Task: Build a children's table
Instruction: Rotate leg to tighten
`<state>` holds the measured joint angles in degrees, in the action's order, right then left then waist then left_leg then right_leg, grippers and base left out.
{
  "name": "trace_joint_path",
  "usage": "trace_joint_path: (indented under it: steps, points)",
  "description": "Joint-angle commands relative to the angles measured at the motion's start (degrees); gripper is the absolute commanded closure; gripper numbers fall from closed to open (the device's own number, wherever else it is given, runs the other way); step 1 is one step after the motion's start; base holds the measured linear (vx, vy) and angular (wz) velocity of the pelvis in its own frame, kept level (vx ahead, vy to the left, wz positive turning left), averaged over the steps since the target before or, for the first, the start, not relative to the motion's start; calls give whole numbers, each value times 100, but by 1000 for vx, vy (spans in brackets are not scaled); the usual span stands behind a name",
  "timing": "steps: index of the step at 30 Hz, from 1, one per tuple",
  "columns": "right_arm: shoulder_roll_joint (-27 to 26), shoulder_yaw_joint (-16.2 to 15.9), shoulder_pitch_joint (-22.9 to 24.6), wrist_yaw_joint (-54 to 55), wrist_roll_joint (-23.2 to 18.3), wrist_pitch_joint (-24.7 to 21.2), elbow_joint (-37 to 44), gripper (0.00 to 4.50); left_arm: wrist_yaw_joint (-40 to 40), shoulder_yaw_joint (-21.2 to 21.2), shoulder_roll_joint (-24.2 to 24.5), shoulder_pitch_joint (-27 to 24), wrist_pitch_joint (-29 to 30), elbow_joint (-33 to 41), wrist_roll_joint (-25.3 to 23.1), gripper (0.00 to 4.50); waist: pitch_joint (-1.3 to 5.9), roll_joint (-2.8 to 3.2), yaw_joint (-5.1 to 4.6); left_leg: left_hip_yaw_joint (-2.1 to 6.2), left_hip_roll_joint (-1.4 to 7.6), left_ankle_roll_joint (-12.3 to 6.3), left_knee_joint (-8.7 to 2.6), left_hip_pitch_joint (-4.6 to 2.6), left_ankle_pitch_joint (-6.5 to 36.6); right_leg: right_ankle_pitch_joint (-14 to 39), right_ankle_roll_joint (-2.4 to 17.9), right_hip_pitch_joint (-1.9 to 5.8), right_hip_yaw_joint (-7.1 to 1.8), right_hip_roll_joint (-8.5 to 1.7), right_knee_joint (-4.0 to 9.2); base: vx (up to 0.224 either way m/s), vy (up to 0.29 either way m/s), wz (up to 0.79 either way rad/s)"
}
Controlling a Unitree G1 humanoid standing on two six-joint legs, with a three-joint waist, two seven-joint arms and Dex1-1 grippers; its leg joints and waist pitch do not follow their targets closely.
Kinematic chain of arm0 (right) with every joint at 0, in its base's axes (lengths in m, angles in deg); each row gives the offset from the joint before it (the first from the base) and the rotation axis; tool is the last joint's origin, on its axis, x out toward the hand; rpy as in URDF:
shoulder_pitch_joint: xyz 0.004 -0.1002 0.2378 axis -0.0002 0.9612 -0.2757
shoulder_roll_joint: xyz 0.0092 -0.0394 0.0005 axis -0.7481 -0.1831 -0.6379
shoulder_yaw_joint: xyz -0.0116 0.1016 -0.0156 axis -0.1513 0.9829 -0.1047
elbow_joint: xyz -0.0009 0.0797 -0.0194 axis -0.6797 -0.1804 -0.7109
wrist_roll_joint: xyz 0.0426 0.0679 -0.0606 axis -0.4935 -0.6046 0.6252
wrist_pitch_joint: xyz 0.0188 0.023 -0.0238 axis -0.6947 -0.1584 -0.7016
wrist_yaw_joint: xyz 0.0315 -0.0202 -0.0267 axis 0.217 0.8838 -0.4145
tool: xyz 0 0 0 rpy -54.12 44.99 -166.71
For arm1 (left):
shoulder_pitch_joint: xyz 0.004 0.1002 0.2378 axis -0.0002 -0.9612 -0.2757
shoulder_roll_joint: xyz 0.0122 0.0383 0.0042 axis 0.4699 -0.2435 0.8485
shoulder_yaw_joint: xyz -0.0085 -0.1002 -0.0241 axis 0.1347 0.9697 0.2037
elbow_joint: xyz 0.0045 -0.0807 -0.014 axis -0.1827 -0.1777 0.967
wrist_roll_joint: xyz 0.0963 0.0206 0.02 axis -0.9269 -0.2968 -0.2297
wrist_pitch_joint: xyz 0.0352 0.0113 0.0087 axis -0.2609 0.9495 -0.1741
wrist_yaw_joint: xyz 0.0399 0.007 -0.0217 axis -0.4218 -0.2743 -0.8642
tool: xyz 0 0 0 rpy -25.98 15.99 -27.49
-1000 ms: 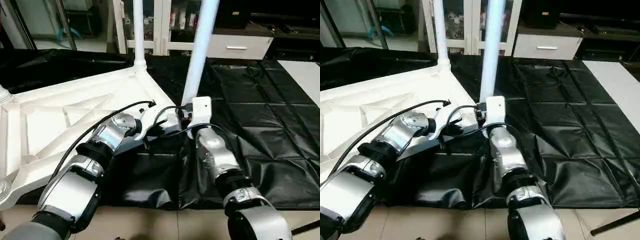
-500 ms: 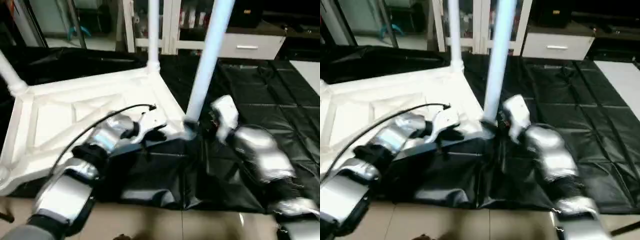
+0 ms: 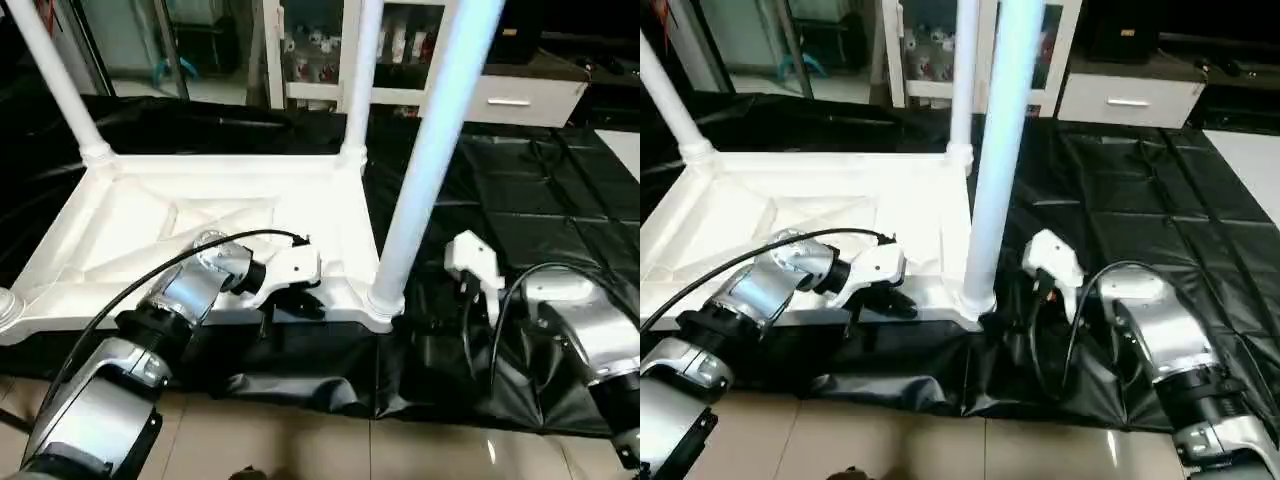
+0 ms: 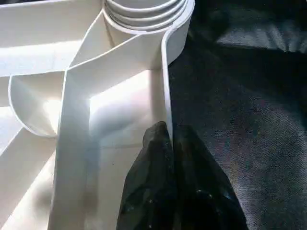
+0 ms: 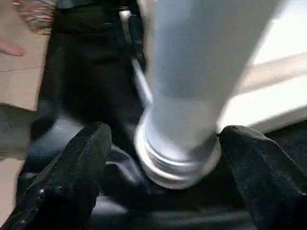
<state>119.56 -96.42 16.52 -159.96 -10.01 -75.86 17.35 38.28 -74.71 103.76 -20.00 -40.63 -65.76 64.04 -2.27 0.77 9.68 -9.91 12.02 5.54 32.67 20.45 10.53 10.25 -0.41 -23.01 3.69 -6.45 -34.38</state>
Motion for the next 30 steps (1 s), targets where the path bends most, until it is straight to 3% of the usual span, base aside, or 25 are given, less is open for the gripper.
trace_joint_path:
  steps: [1,5,19,26,30]
  points:
    - [-38,-149,-83,-115,14,-5,-12,59,255,-407,1,-231,116,30,-195,450,345,-95,-19,-39,100,-380,-349,-9,989,603,1397,291,-169,-180,299,0,0,0]
    - [-297,-203,-279,98,274,398,-527,59,260,-430,30,-365,290,305,-155,450,349,-94,-50,-47,86,-340,-347,-8,940,626,1408,273,-160,-174,299,0,0,0]
    - [-475,-314,-486,254,612,833,-1212,59,184,-433,73,-498,470,607,-190,450,368,-91,-43,-50,75,-415,-316,-8,784,392,1451,291,-160,-155,261,0,0,0]
    - [-569,-237,-511,207,547,874,-1350,128,164,-453,62,-530,520,672,-201,450,375,-77,-52,-50,75,-447,-309,-12,808,313,1504,292,-155,-145,253,0,0,0]
    - [-575,-222,-486,130,514,912,-1375,146,174,-462,73,-548,541,687,-203,450,376,-67,-57,-49,76,-438,-310,-16,848,293,1523,294,-152,-140,253,0,0,0]
